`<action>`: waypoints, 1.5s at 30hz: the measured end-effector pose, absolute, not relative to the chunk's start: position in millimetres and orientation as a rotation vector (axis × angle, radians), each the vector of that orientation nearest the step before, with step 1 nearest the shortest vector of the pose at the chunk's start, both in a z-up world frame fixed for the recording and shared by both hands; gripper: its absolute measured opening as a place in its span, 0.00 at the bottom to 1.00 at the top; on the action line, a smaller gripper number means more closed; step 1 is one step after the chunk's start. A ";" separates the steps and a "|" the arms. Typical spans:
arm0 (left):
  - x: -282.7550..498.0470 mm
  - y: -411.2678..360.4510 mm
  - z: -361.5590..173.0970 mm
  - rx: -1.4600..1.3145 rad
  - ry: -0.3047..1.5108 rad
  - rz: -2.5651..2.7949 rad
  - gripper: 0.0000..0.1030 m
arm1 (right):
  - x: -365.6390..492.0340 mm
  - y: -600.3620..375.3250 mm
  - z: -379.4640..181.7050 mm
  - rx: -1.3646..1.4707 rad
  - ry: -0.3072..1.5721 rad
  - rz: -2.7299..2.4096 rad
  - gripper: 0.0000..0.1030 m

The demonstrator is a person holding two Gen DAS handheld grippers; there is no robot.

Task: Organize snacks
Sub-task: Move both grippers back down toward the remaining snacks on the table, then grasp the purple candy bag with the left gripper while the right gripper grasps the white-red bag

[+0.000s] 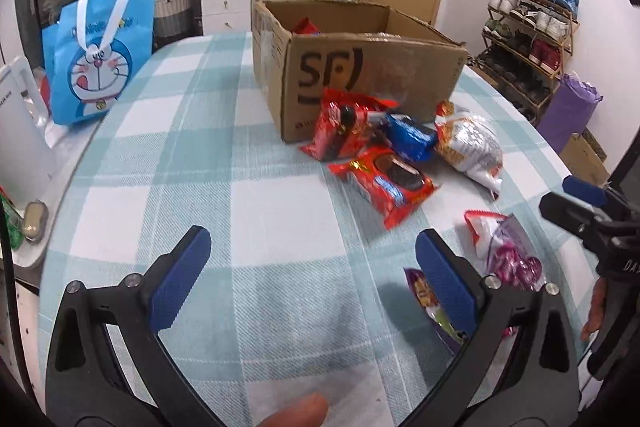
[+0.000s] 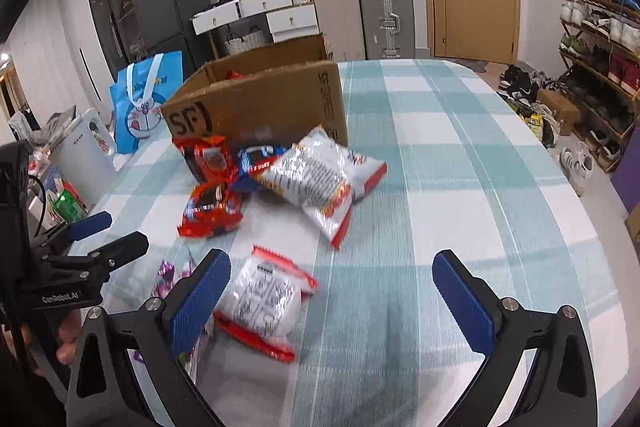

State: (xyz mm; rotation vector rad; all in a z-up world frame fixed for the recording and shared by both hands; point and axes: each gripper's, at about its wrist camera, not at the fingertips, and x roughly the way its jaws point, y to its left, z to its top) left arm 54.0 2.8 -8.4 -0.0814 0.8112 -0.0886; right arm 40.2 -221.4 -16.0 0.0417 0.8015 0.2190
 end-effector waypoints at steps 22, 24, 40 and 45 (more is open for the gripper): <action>47.4 -6.2 -24.1 -0.074 0.900 -0.224 0.99 | 35.6 -193.8 -37.3 -0.018 0.876 0.245 1.00; 46.6 -6.3 -24.4 -0.080 0.897 -0.209 0.99 | 40.4 -190.6 -39.9 -0.015 0.889 0.253 1.00; 38.2 0.0 -20.6 -0.133 0.898 -0.113 0.99 | 56.6 -181.6 -58.5 0.022 0.944 0.236 1.00; 38.0 -1.6 -20.6 -0.140 0.907 -0.105 0.99 | 55.8 -181.6 -59.3 0.000 0.944 0.236 1.00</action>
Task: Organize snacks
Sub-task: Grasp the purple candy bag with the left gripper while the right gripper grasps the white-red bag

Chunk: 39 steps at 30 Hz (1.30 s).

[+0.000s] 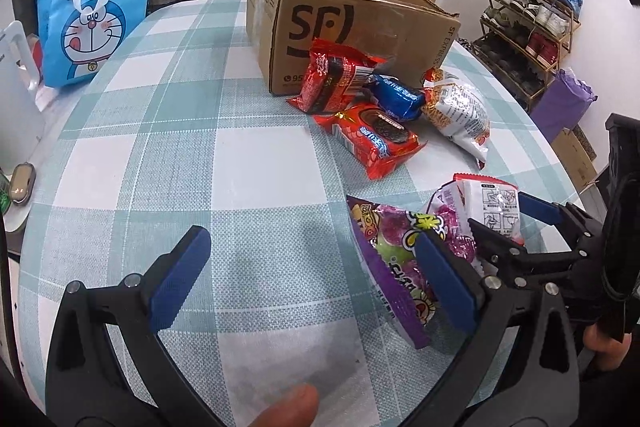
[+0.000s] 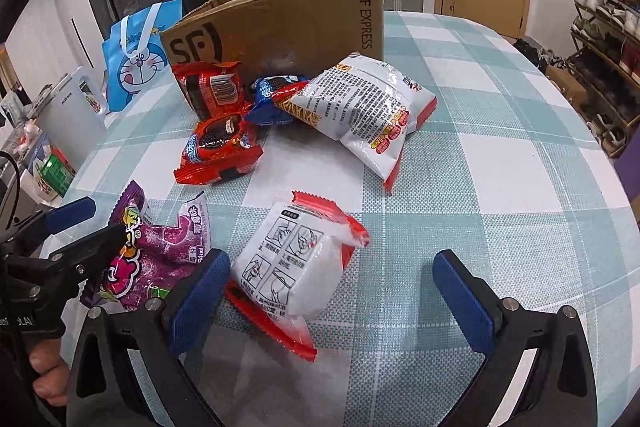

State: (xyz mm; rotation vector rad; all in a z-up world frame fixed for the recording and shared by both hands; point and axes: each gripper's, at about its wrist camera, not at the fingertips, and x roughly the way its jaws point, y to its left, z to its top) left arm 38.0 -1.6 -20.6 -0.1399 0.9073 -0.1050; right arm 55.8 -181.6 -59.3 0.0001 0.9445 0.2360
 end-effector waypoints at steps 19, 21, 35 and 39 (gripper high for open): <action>36.8 -39.5 -15.4 -0.058 0.934 -0.171 0.99 | 54.2 -203.0 -61.0 -0.026 0.959 0.262 1.00; 39.0 -43.5 -16.6 -0.061 0.943 -0.190 0.99 | 54.3 -202.6 -61.4 -0.041 0.959 0.261 1.00; 46.8 -49.4 -15.1 -0.098 0.967 -0.281 0.99 | 52.0 -200.7 -62.0 -0.072 0.956 0.275 1.00; 49.7 -57.6 -16.4 -0.080 0.976 -0.310 0.99 | 51.6 -201.3 -62.2 -0.072 0.959 0.282 1.00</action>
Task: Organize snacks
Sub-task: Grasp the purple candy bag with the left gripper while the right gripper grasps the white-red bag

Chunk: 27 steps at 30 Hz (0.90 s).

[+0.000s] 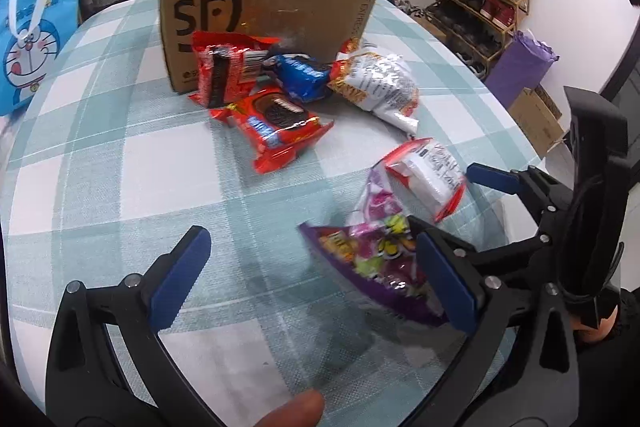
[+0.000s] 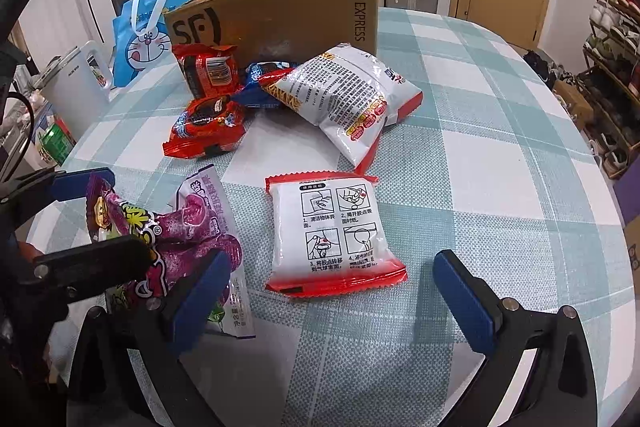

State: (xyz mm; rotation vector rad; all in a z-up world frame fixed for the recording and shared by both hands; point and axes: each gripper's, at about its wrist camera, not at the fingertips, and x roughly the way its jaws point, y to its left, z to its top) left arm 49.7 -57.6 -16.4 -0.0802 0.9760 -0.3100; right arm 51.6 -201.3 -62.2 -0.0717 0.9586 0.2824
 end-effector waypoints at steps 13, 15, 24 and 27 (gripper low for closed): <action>63.0 -62.8 -34.9 -0.098 1.045 -0.298 1.00 | 47.8 -202.8 -61.9 -0.090 0.966 0.304 1.00; 63.1 -60.8 -36.3 -0.103 1.047 -0.300 1.00 | 49.0 -205.0 -61.9 -0.096 0.973 0.300 1.00; 60.2 -63.8 -38.3 -0.053 1.040 -0.309 1.00 | 55.4 -214.6 -64.3 -0.129 0.986 0.256 1.00; 59.5 -67.5 -39.0 -0.044 1.034 -0.314 0.99 | 58.9 -213.9 -64.2 -0.130 0.989 0.257 1.00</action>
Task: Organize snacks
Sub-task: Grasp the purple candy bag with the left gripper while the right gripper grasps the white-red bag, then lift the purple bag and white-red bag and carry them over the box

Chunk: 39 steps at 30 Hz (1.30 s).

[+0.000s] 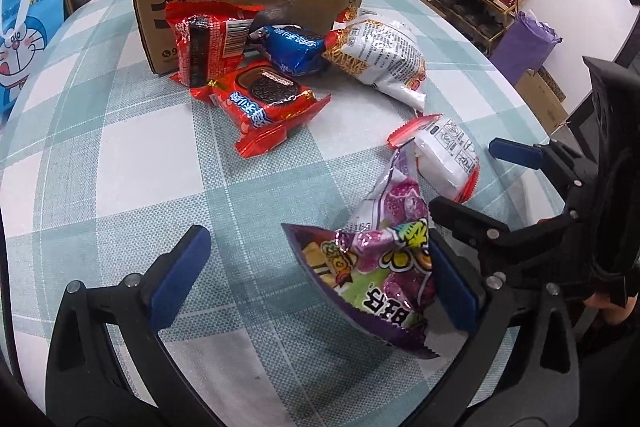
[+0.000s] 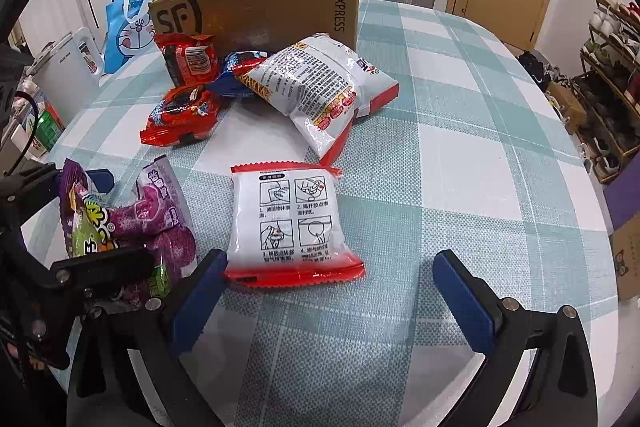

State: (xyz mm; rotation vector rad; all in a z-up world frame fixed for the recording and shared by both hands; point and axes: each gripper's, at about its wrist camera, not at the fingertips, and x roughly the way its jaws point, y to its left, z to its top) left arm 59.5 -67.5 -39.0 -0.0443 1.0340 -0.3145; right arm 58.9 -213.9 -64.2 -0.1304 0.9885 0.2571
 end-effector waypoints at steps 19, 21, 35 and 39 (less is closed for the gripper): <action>53.7 -69.3 -35.0 -0.140 1.002 -0.435 0.50 | 63.9 -206.4 -58.1 -0.127 0.971 0.280 0.71; 52.3 -69.5 -35.1 -0.146 0.999 -0.437 0.49 | 62.6 -205.7 -57.7 -0.121 0.965 0.282 0.69; 51.5 -62.8 -35.5 -0.181 0.989 -0.437 0.49 | 47.9 -194.4 -55.2 -0.119 0.938 0.329 0.59; 50.1 -58.6 -34.9 -0.191 0.988 -0.427 0.49 | 42.1 -192.3 -53.0 -0.114 0.924 0.339 0.58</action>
